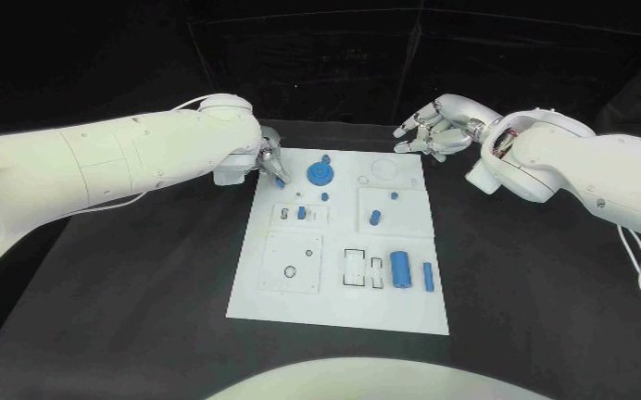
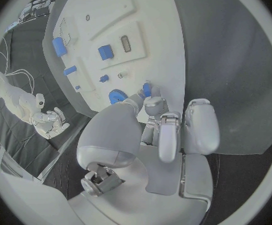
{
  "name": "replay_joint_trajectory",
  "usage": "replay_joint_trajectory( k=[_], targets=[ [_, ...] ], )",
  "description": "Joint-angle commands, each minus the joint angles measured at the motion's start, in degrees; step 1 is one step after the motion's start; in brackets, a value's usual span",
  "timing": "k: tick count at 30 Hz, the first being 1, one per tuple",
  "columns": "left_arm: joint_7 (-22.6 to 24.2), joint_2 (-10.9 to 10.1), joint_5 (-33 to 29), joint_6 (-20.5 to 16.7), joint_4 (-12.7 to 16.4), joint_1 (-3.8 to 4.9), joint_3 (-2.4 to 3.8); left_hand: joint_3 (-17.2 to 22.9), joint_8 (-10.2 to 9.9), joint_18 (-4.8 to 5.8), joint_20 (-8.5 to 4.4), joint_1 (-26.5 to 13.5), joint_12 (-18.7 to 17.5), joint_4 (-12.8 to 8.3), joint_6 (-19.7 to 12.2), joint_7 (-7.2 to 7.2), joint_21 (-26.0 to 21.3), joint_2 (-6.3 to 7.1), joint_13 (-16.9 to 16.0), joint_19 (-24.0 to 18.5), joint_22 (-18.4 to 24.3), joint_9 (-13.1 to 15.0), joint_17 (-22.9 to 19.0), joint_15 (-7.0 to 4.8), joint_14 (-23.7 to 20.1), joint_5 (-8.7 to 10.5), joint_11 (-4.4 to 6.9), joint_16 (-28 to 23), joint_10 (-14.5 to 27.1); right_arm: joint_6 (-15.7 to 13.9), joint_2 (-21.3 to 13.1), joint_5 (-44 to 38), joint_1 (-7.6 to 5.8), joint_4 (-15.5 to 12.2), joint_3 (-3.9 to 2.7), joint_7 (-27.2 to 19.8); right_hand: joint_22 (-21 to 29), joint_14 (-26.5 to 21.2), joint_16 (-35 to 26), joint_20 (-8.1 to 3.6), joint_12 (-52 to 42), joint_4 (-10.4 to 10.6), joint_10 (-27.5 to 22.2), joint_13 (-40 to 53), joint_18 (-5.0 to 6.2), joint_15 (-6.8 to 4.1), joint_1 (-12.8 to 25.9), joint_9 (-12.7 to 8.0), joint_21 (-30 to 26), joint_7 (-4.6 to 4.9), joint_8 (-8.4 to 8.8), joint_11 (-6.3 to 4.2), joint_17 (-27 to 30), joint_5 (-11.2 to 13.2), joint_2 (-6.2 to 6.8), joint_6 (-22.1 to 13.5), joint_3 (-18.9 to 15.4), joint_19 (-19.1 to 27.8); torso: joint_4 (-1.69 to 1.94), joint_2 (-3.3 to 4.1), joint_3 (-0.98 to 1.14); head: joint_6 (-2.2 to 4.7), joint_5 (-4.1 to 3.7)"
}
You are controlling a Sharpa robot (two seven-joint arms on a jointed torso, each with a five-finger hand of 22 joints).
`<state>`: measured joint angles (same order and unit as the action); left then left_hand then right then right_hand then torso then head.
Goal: Assemble the parts on the task board
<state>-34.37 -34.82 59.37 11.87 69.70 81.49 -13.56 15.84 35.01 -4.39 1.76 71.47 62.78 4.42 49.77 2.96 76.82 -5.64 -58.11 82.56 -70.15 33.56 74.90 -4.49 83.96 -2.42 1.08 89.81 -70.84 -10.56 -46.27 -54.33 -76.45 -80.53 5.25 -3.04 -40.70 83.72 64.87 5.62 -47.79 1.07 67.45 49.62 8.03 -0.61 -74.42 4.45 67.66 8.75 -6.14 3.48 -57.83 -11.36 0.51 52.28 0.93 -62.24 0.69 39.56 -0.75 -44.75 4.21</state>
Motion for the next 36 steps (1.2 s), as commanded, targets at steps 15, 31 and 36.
replay_joint_trajectory(
  k=[15, 31, 36],
  targets=[
    [2.0, -8.8, -2.8, -7.1, 12.1, 0.46, 0.08, 14.1, 2.1, 0.33, -0.18, -6.0, 0.1, -6.5, -0.4, 0.02, -0.1, 3.17, -0.1, 0.2, -0.2, 1.4, 15.1, -0.07, 6.0, -0.26, 0.07, 0.2, -1.3, 0.3, -0.1, 0.0, -0.12, 0.3, -0.04, 0.1, 0.4, -0.4, -0.5, -0.01, 0.4, -0.1, -0.5, -0.3, 0.88, -0.16, -0.2, 0.0, -0.6, 0.01, -0.37, 0.11, 0.3, -0.3, -0.47, 0.0, -0.5, 0.5, 0.21, -0.10, 0.04, 0.08, 0.40],
    [3.6, -13.1, 3.9, -11.7, 19.4, -0.57, -0.03, 14.4, 2.8, 0.38, -0.25, -6.7, 0.3, -6.8, -0.1, -0.23, 0.1, 4.94, -0.1, 0.3, -0.5, 1.7, 15.1, -0.16, 6.0, -0.24, 0.23, 0.2, -1.6, 0.6, 0.1, 0.0, -0.12, 0.7, -0.03, 0.0, 0.6, -0.4, -0.6, 0.00, 0.5, -0.1, -0.6, -0.3, 0.91, -0.16, -0.2, 0.0, -0.7, 0.01, -0.38, 0.12, 0.4, -0.3, -0.46, 0.0, -0.5, 0.6, 0.05, -0.05, 0.00, 0.02, 1.21],
    [3.8, -13.3, 3.8, -12.6, 20.1, -1.14, -0.03, 14.3, 2.9, 0.40, -0.27, -6.8, 0.3, -7.0, -0.1, -0.31, 0.1, 5.41, -0.2, 0.4, -0.6, 1.8, 15.1, -0.19, 6.0, -0.25, 0.30, 0.2, -1.6, 0.6, 0.2, 0.0, -0.11, 0.8, -0.03, 0.0, 0.6, -0.4, -0.6, 0.00, 0.5, -0.1, -0.6, -0.3, 0.91, -0.16, -0.2, 0.0, -0.7, 0.01, -0.38, 0.12, 0.4, -0.3, -0.46, 0.0, -0.5, 0.6, 0.04, 0.01, -0.02, -0.03, 1.15]
  ],
)
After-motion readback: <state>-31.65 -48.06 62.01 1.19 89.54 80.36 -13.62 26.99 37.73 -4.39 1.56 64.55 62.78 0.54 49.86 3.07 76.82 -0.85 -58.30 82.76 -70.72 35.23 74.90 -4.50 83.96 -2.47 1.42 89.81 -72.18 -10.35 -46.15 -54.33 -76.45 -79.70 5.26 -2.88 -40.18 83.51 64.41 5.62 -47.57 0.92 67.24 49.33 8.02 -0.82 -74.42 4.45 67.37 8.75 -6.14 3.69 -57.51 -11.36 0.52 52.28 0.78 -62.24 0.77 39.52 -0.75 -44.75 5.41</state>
